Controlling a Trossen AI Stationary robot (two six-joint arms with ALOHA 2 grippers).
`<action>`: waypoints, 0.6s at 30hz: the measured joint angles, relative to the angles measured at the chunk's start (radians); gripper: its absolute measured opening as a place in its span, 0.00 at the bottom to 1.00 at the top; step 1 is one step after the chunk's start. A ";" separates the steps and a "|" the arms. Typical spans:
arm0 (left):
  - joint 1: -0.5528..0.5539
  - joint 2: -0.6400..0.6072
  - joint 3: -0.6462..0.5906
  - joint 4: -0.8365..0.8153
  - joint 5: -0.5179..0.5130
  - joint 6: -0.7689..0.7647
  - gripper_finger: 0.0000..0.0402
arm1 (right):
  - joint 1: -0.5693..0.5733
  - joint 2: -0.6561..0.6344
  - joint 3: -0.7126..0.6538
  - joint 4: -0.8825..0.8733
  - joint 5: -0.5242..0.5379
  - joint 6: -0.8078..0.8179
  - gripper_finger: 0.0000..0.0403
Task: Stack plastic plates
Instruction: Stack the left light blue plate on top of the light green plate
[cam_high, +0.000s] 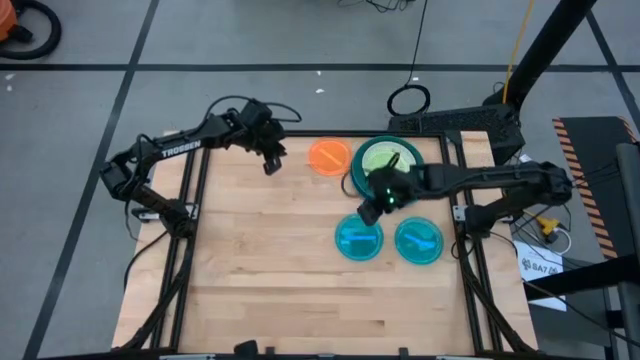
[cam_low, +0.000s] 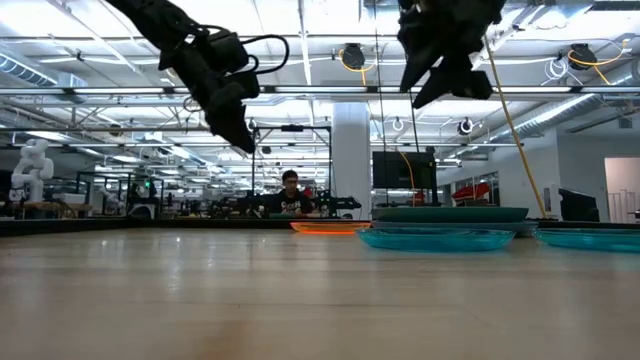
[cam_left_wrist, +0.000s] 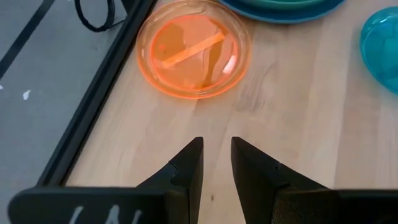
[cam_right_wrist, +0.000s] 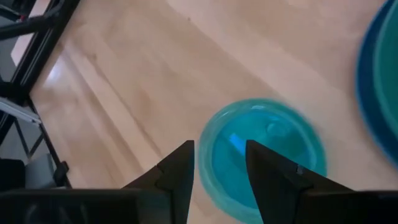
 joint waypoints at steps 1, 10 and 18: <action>-0.005 0.000 0.000 0.000 0.000 -0.006 0.22 | 0.024 0.000 0.000 0.000 0.020 0.016 0.35; -0.070 0.000 0.001 0.027 0.000 -0.062 0.22 | 0.172 0.057 0.000 0.023 0.071 0.102 0.35; -0.142 0.000 0.001 0.028 0.000 -0.070 0.22 | 0.273 0.212 0.052 0.005 0.066 0.021 0.35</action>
